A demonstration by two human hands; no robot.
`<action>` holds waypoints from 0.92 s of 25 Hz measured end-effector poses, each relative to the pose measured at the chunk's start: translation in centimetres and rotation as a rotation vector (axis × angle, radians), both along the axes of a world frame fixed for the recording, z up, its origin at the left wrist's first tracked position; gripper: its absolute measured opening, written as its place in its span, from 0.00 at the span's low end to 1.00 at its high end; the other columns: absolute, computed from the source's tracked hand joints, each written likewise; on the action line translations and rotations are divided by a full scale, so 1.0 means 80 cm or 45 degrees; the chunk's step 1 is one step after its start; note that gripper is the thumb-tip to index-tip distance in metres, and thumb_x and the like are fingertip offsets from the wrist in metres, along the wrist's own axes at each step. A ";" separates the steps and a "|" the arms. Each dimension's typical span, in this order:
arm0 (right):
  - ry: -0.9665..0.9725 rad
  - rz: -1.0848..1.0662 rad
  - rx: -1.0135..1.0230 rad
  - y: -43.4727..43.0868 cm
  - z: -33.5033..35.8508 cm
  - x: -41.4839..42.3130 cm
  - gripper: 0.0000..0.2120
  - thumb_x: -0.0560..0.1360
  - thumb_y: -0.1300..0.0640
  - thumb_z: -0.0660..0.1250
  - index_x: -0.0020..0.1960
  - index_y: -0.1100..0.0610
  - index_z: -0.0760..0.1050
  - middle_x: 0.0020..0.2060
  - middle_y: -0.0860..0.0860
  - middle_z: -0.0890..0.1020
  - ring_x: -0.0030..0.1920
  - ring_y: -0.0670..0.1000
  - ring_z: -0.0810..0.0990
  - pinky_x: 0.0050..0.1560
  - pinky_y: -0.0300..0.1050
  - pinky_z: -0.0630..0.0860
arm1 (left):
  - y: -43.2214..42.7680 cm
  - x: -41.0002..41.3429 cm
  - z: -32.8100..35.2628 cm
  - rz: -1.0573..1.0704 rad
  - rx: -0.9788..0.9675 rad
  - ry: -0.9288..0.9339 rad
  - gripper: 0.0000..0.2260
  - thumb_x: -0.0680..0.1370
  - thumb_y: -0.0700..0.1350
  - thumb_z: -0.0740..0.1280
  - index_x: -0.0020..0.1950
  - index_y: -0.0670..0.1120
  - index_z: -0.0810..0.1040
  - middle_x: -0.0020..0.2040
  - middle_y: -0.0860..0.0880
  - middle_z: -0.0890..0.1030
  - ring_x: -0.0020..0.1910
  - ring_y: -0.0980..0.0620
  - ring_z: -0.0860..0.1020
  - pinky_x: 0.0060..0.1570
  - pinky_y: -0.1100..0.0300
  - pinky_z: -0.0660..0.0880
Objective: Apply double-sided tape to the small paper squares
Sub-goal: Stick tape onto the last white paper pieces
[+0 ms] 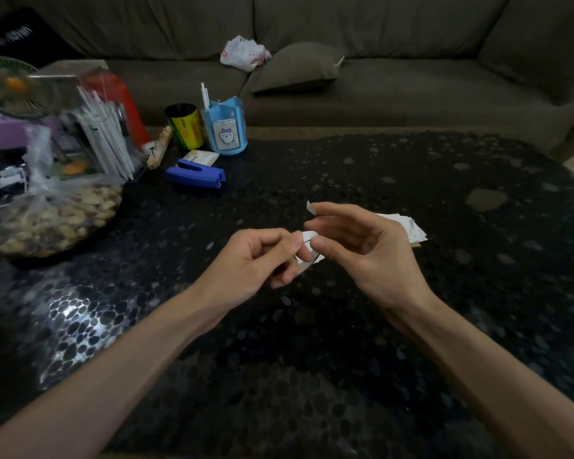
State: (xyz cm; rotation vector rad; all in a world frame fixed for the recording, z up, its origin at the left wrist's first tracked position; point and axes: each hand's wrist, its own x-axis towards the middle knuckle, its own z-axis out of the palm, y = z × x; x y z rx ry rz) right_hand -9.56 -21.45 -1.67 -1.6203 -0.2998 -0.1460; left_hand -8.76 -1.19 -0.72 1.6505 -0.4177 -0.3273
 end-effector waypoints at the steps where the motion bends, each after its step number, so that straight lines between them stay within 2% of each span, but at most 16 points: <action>1: -0.009 0.009 -0.003 0.000 -0.001 0.001 0.20 0.75 0.66 0.76 0.66 0.57 0.82 0.53 0.51 0.88 0.57 0.47 0.87 0.59 0.39 0.81 | 0.000 -0.001 0.001 -0.026 -0.016 0.031 0.14 0.83 0.50 0.62 0.46 0.44 0.83 0.30 0.48 0.73 0.30 0.55 0.70 0.34 0.65 0.70; 5: -0.028 0.039 0.063 0.009 -0.007 -0.001 0.19 0.74 0.68 0.76 0.64 0.61 0.82 0.51 0.56 0.88 0.55 0.51 0.88 0.59 0.41 0.81 | -0.006 -0.007 -0.001 -0.225 -0.159 0.351 0.18 0.82 0.56 0.61 0.40 0.47 0.82 0.26 0.51 0.66 0.25 0.56 0.61 0.27 0.64 0.62; 7: 0.001 0.050 0.111 0.013 -0.011 -0.003 0.18 0.74 0.68 0.75 0.63 0.63 0.82 0.50 0.57 0.88 0.54 0.50 0.88 0.59 0.40 0.81 | -0.006 -0.009 0.000 -0.293 -0.255 0.505 0.18 0.83 0.53 0.61 0.46 0.43 0.84 0.26 0.50 0.68 0.23 0.56 0.63 0.26 0.64 0.64; 9: 0.027 0.065 0.130 0.015 -0.014 -0.004 0.17 0.73 0.66 0.75 0.62 0.61 0.83 0.51 0.56 0.88 0.55 0.50 0.87 0.58 0.39 0.81 | -0.003 -0.011 0.001 -0.398 -0.327 0.608 0.16 0.84 0.49 0.62 0.56 0.40 0.85 0.29 0.50 0.73 0.24 0.57 0.67 0.29 0.64 0.68; 11: 0.050 0.077 0.123 0.017 -0.015 -0.005 0.16 0.74 0.66 0.76 0.61 0.60 0.83 0.51 0.56 0.88 0.55 0.51 0.87 0.58 0.41 0.82 | -0.003 -0.015 0.001 -0.445 -0.302 0.624 0.16 0.84 0.48 0.63 0.60 0.40 0.85 0.28 0.52 0.71 0.25 0.58 0.65 0.31 0.64 0.64; 13: 0.087 0.039 0.124 0.018 -0.014 -0.005 0.15 0.75 0.67 0.76 0.60 0.59 0.84 0.51 0.55 0.88 0.54 0.50 0.87 0.57 0.41 0.82 | -0.009 -0.018 -0.002 -0.328 -0.214 0.598 0.13 0.82 0.51 0.65 0.53 0.46 0.87 0.26 0.53 0.64 0.26 0.57 0.60 0.31 0.61 0.57; 15: 0.107 -0.031 0.143 0.017 -0.014 -0.005 0.14 0.76 0.68 0.75 0.60 0.57 0.85 0.52 0.53 0.88 0.54 0.48 0.87 0.58 0.41 0.82 | -0.015 -0.021 0.000 -0.037 -0.135 0.479 0.11 0.79 0.53 0.69 0.46 0.49 0.87 0.27 0.53 0.65 0.26 0.57 0.62 0.30 0.62 0.57; 18: 0.075 -0.066 0.038 0.019 -0.011 -0.007 0.17 0.78 0.69 0.72 0.63 0.53 0.84 0.56 0.46 0.87 0.57 0.45 0.86 0.61 0.40 0.81 | -0.018 -0.021 0.004 0.433 -0.066 0.207 0.07 0.78 0.50 0.72 0.50 0.48 0.87 0.26 0.59 0.74 0.25 0.61 0.71 0.30 0.68 0.65; 21: 0.003 -0.070 -0.106 0.024 -0.010 -0.011 0.22 0.79 0.71 0.68 0.66 0.51 0.83 0.59 0.45 0.85 0.56 0.43 0.86 0.59 0.36 0.80 | -0.017 -0.020 0.010 0.612 -0.086 0.167 0.08 0.78 0.49 0.73 0.53 0.47 0.87 0.26 0.60 0.77 0.27 0.64 0.76 0.37 0.65 0.69; 23: -0.037 -0.068 -0.177 0.027 -0.010 -0.013 0.24 0.79 0.72 0.67 0.67 0.49 0.83 0.62 0.44 0.83 0.56 0.44 0.86 0.60 0.39 0.80 | -0.015 -0.020 0.013 0.663 -0.101 0.154 0.08 0.77 0.49 0.73 0.53 0.48 0.88 0.27 0.59 0.79 0.28 0.63 0.77 0.45 0.61 0.72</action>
